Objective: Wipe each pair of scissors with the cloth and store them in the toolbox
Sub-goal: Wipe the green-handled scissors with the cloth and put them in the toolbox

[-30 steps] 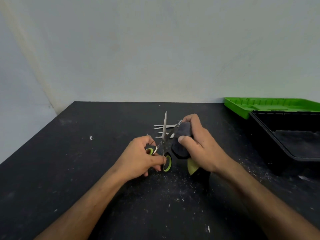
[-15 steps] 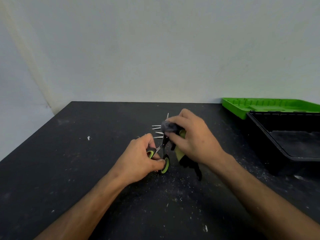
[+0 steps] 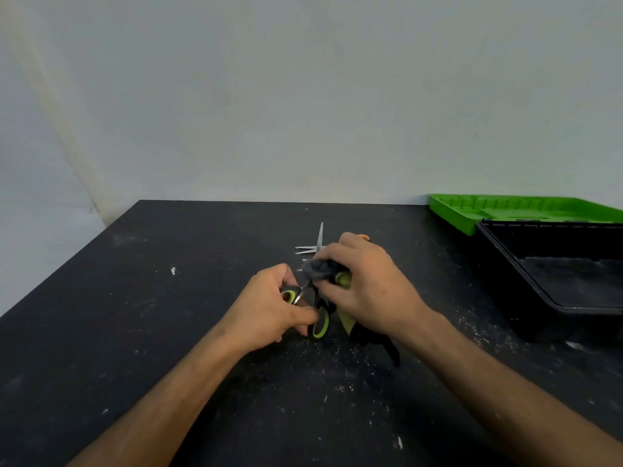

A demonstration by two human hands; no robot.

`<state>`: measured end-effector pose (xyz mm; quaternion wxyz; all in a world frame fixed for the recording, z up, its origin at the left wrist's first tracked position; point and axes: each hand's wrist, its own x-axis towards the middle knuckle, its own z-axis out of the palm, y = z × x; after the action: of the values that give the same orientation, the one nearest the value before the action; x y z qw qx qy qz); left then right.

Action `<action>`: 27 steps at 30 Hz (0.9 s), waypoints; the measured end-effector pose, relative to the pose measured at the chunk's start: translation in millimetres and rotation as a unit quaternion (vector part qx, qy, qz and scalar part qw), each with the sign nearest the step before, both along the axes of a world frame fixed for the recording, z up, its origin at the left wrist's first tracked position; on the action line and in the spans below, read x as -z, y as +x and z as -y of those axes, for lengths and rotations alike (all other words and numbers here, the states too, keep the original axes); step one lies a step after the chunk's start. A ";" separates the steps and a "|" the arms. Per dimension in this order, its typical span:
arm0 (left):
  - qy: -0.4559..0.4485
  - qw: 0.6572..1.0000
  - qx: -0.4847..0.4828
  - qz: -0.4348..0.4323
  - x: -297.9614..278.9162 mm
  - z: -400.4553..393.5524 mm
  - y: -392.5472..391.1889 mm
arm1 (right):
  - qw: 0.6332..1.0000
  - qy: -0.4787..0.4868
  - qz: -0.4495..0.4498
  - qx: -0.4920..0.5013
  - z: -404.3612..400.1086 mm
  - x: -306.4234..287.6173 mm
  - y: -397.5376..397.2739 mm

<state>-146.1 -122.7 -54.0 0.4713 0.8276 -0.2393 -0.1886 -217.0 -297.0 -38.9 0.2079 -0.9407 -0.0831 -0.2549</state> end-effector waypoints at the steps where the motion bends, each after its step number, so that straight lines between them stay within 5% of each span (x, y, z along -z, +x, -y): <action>1: 0.000 1.000 0.005 0.009 0.3 -0.1 -1.0 | 1.000 0.000 0.001 0.010 0.6 1.6 2.9; 12: -0.001 1.000 0.005 -0.015 0.0 2.0 -2.4 | 0.985 0.085 0.074 0.134 38.6 -32.1 29.9; 18: -0.039 0.999 -0.005 -0.027 3.4 0.9 2.5 | 1.000 0.018 0.002 -0.018 1.9 1.9 -7.0; 27: -0.046 0.999 0.016 0.010 -1.9 -3.2 0.0 | 0.994 0.067 0.049 0.065 25.9 -5.4 24.8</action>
<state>-146.1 -119.5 -52.1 0.5032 0.8031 -0.2655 -0.1768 -192.2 -322.9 -33.6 0.2493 -0.9144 -0.0143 -0.3185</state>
